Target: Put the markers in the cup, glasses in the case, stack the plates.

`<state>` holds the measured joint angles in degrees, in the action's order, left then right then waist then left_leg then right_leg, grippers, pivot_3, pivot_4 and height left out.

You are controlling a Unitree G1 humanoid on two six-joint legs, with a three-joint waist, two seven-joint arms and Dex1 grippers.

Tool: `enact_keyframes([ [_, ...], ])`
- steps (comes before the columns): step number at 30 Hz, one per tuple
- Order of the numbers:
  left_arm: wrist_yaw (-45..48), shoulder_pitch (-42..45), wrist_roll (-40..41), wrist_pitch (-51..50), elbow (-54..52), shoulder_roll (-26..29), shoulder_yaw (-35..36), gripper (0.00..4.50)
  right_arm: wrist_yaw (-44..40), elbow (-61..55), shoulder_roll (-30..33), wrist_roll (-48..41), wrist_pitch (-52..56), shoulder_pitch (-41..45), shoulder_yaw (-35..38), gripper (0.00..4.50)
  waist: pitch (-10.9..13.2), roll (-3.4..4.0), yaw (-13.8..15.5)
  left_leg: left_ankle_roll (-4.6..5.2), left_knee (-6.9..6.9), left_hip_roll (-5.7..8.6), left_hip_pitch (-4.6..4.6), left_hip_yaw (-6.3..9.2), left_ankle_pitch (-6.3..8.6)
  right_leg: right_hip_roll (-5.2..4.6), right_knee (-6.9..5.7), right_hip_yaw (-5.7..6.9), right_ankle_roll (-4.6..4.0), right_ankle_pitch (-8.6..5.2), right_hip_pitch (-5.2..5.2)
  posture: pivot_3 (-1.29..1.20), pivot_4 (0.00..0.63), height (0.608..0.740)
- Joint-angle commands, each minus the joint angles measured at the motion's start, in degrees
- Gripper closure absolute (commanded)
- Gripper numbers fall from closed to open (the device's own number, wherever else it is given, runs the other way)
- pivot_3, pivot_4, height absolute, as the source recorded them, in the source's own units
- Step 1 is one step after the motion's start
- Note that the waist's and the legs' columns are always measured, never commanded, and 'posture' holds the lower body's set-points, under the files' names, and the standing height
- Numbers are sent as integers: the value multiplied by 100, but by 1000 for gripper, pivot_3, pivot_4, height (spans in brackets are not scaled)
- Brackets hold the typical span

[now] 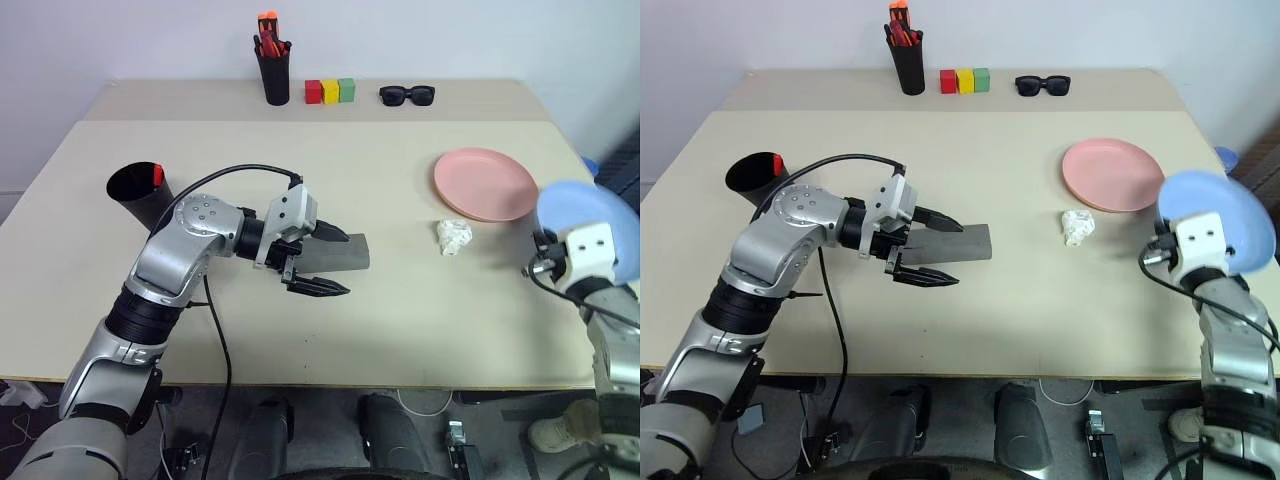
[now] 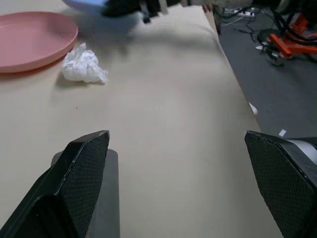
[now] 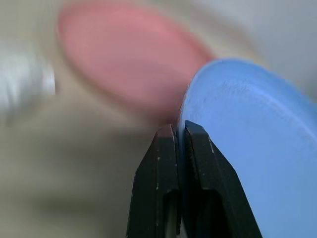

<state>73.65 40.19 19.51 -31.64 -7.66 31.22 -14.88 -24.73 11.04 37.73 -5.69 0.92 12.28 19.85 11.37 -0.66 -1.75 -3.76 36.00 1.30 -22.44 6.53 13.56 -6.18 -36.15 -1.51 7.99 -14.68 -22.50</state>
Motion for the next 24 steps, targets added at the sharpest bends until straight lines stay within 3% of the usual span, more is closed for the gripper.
enact_keyframes([
  [1,-112,-13,90,46,-190,-6,59,0,-76,60,130,135,-307,712,-301,4490,0,-1,-34,0,0,0,0,0,0,0,1,0,0,0,0,0,150,740],
  [8,-411,-138,161,-117,-408,39,170,0,-640,1995,-33,456,-1115,2217,-1213,4490,2,-3,-64,0,-1,1,-3,1,0,0,4,1,1,0,0,0,150,740],
  [15,-716,-346,296,-313,-719,188,286,0,-934,3341,-79,514,-1786,2858,-1487,4490,4,0,-78,0,-4,1,-6,1,0,0,3,0,1,0,-6,0,150,740],
  [16,-754,-381,317,-351,-759,213,307,0,-1004,3432,-86,487,-1811,2905,-1488,3837,4,-1,-80,0,-4,1,-5,1,0,0,3,0,1,0,-6,0,150,740],
  [17,-787,-408,332,-375,-789,235,321,0,-1063,3504,-90,469,-1836,2941,-1489,3616,4,0,-85,0,-4,1,-5,2,0,0,2,0,1,0,-6,0,150,740],
  [22,-871,-464,398,-418,-846,290,313,0,-1038,3618,-94,487,-1998,3014,-1457,1115,4,0,-82,-1,-3,1,-4,2,0,0,0,0,1,0,-5,0,150,740],
  [24,-893,-468,410,-421,-847,293,295,0,-995,3482,-105,386,-1948,2969,-1366,1115,4,0,-81,-1,-2,1,-4,1,0,0,1,0,1,0,-5,0,150,740],
])
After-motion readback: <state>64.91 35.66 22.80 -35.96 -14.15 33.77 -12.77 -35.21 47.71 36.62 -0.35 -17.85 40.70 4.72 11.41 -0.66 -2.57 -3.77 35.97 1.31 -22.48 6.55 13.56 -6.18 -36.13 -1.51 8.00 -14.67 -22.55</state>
